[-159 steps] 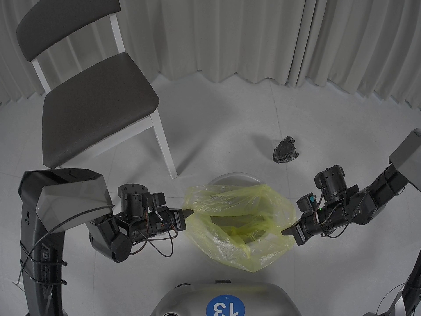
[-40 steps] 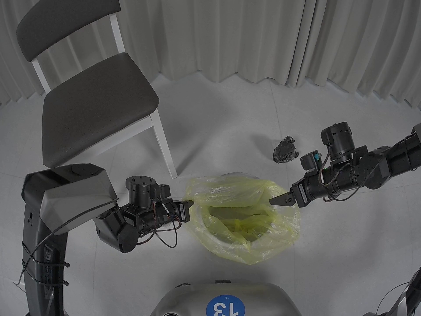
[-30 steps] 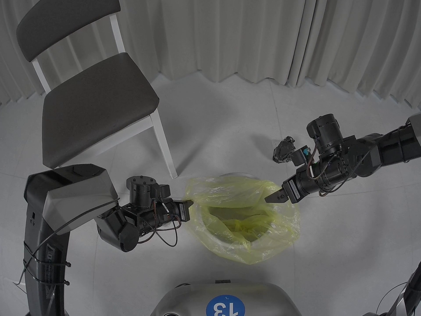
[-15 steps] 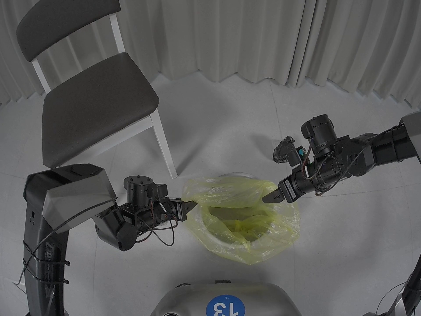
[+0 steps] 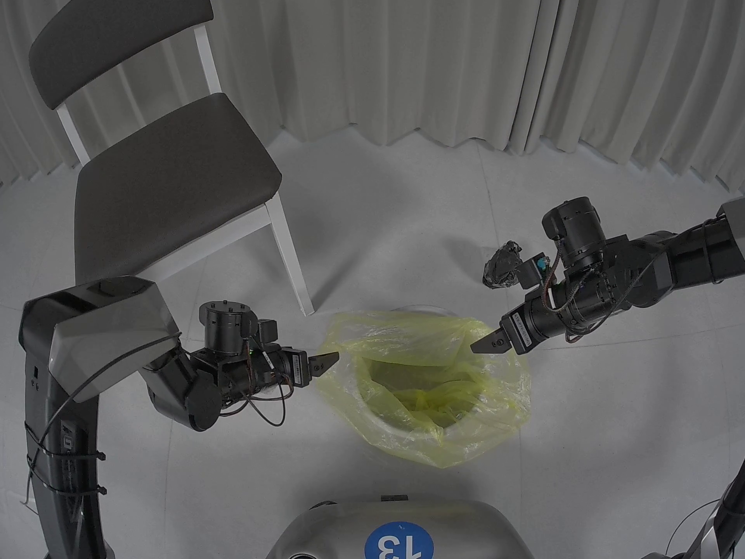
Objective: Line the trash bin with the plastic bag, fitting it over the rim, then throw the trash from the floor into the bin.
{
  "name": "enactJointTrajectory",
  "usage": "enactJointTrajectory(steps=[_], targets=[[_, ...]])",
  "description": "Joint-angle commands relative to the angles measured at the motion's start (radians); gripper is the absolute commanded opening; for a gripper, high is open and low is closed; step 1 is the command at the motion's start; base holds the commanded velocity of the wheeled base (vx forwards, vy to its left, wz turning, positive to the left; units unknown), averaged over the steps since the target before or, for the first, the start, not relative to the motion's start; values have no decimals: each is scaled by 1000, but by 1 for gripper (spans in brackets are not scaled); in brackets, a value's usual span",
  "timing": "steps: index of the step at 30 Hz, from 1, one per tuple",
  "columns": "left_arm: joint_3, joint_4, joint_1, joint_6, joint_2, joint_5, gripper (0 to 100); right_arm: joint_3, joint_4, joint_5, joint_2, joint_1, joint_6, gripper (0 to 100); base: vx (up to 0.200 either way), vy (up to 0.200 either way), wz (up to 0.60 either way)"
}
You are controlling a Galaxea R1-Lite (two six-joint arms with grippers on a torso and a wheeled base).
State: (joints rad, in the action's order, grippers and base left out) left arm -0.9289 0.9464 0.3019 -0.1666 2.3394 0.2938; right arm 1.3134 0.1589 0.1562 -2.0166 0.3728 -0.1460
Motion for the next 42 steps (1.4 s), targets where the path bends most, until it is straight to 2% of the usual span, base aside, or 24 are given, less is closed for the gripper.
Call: enactJointTrajectory(steps=[1, 5, 8, 14, 25, 29, 35, 42], targets=[[7, -40, -23, 47, -15, 11, 100, -17, -1, 0, 16, -3, -1, 100, 0, 0, 0], [-2, -35, -21, 50, 20, 19, 100, -20, -2, 0, 10, -3, 0, 100, 0, 0, 0], [-34, 28, 0, 59, 146, -1, 100, -34, -4, 0, 9, -6, 3, 100, 0, 0, 0], [-90, 86, 17, 48, 239, -51, 100, -66, -12, 2, 12, -23, 3, 100, 0, 0, 0], [-119, 126, 36, -4, 267, -84, 100, -69, -13, 3, 4, -25, 2, 100, 0, 0, 0], [-82, 111, 0, -2, 187, -56, 100, -68, -12, 3, 7, -26, 2, 100, 0, 0, 0], [-25, 86, -72, -5, 57, 68, 100, -65, -13, 3, 10, -34, -1, 100, 0, 0, 0], [-5, 81, -92, -21, 20, 117, 100, -54, -15, 3, 2, -48, -6, 100, 0, 0, 0]])
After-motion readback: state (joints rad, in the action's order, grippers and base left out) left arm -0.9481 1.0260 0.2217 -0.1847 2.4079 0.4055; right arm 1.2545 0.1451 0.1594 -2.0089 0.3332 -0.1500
